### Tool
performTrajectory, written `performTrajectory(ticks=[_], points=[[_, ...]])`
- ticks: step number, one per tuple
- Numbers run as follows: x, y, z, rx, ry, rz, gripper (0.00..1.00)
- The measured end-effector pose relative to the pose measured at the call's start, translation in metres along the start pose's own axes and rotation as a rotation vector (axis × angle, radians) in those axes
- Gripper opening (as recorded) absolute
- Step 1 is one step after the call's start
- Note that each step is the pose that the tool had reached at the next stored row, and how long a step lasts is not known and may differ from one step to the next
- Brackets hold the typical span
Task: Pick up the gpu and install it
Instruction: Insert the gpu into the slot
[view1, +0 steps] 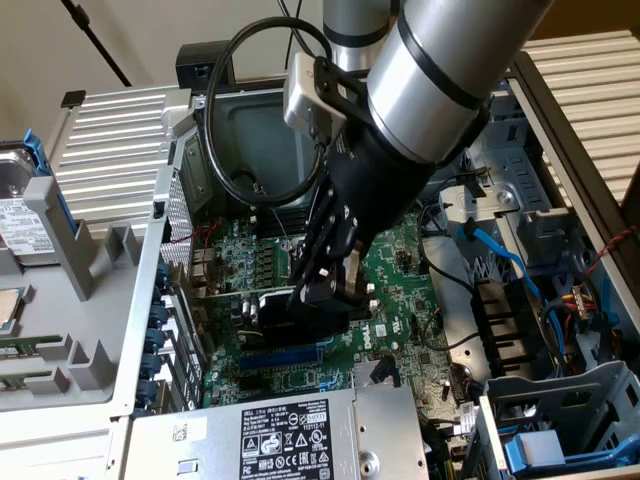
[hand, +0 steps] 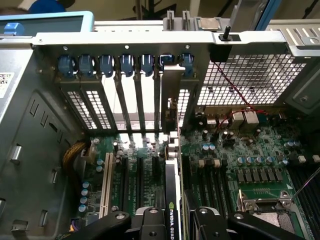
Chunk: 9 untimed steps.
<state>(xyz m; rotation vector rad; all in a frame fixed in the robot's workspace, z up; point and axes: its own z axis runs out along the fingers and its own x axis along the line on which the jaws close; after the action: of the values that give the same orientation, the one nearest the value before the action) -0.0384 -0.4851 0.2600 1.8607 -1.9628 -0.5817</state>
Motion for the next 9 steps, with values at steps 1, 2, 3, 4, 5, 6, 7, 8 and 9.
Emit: performTrajectory(ticks=[1,2,3,4,5,6,7,8,9], points=[[0.0006,-0.0002,0.0,-0.0006,-0.0009,-0.001,0.26],[0.0014,-0.0003,0.0001,-0.0011,-0.0022,-0.002,0.26],[0.0022,-0.0003,0.0003,-0.0017,-0.0037,-0.002,0.26],[0.0028,-0.0004,0.0003,-0.0025,-0.0054,-0.003,0.26],[0.0036,-0.0005,0.0004,-0.0042,-0.0076,-0.005,0.26],[0.0038,-0.0005,0.0005,-0.0055,-0.0096,-0.006,0.26],[0.004,-0.0005,0.0005,-0.0062,-0.0117,-0.007,0.26],[0.0041,-0.0006,0.0006,-0.0065,-0.0135,-0.008,0.26],[0.004,-0.0007,0.0007,-0.0066,-0.0143,-0.009,0.26]])
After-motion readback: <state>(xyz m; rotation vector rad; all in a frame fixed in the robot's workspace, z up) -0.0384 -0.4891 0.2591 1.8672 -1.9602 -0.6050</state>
